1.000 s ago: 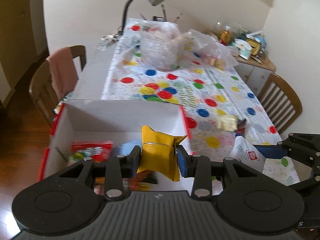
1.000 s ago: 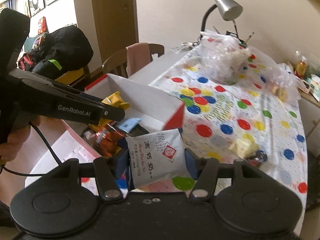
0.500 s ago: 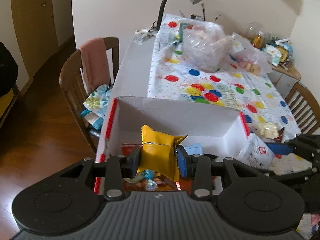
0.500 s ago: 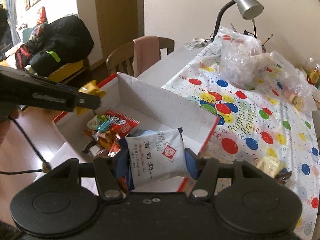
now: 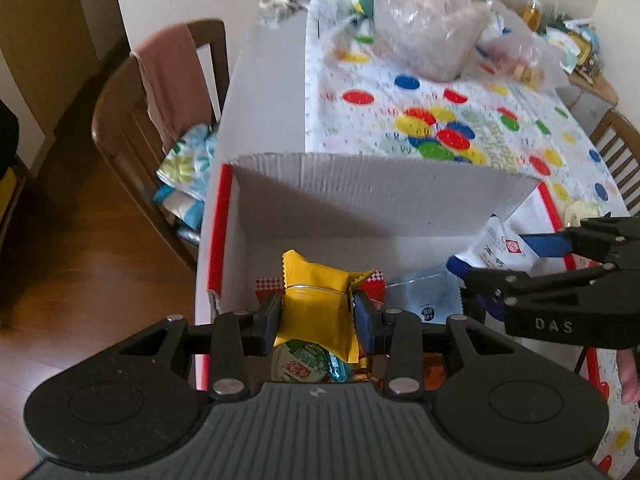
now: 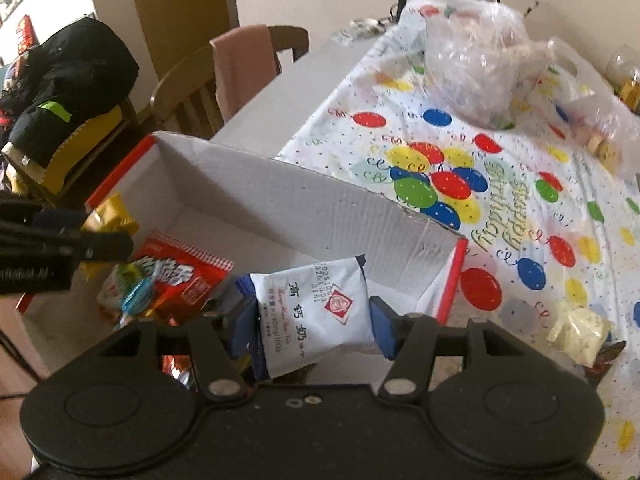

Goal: Organize snacks
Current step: 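Open both tools to drop the yellow and white packets into the box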

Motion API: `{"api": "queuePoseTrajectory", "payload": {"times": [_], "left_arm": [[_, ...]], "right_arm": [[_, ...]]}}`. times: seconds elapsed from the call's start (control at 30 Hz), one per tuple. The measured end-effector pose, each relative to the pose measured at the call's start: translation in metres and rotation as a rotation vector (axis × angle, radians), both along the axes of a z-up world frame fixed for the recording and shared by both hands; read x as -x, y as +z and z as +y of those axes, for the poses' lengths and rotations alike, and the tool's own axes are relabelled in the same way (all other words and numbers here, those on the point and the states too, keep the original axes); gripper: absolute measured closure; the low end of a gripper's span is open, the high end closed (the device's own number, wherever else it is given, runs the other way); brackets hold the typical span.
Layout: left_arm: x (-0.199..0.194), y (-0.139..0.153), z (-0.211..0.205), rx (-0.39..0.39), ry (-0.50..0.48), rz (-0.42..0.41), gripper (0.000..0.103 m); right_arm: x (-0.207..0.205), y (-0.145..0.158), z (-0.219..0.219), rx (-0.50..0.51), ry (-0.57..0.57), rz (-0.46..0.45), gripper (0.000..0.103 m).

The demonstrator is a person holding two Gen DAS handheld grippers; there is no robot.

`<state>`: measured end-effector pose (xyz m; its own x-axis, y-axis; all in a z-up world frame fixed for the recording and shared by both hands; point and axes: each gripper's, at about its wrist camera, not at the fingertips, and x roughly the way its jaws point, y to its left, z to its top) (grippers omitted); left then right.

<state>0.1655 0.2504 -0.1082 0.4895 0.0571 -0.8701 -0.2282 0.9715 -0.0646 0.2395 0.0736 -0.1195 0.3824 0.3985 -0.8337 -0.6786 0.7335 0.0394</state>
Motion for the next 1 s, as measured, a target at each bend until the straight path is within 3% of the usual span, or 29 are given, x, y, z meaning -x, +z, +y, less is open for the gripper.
{"api": "queuePoseTrajectory", "payload": {"times": [0.23, 0.4, 0.53, 0.83, 1.0], "left_arm": [[-0.018, -0.014, 0.0, 0.003, -0.032, 0.069, 0.066], [-0.024, -0.025, 0.001, 0.006, -0.04, 0.115, 0.066], [-0.025, -0.027, 0.001, 0.006, -0.047, 0.123, 0.065], [-0.02, -0.024, 0.0, 0.008, -0.046, 0.099, 0.062], [-0.014, -0.019, -0.002, 0.006, -0.039, 0.078, 0.054]], "right_arm": [[-0.02, -0.019, 0.015, 0.032, -0.031, 0.063, 0.044], [-0.021, -0.025, 0.024, 0.089, -0.025, 0.015, 0.043], [-0.018, -0.025, 0.03, 0.1, -0.002, 0.018, 0.054], [-0.013, -0.025, 0.033, 0.098, 0.013, 0.019, 0.051], [-0.007, -0.018, 0.026, 0.064, 0.018, 0.026, 0.042]]}}
